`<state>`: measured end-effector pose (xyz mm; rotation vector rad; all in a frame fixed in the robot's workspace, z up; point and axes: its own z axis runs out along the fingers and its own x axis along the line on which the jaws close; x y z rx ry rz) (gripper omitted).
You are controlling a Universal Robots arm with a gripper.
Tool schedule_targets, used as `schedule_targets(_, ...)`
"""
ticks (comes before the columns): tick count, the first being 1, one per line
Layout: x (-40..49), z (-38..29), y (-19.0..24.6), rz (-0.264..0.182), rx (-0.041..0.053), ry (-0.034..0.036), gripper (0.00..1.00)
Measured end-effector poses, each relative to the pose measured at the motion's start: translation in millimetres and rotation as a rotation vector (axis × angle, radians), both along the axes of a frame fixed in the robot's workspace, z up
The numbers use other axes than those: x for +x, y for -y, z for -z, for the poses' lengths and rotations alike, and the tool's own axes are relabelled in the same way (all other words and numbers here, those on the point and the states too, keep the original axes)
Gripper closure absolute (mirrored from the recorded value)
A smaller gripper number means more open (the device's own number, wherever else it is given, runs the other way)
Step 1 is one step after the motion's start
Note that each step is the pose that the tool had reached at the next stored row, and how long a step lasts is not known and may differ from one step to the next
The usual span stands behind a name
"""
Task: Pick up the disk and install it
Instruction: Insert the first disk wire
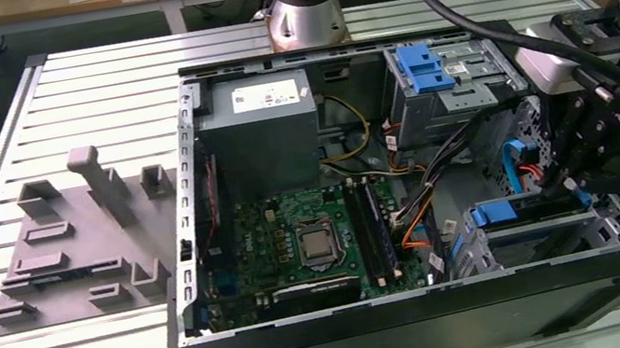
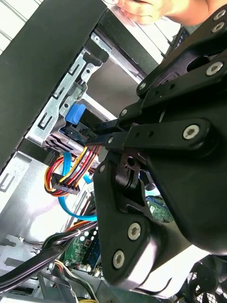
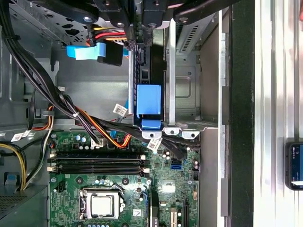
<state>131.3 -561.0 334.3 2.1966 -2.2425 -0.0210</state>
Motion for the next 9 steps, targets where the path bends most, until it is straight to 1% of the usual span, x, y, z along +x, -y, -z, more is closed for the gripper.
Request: schedule_targets(9, 0.0, 1.4, 0.0, 0.006, 0.0000, 0.0000, 0.84)
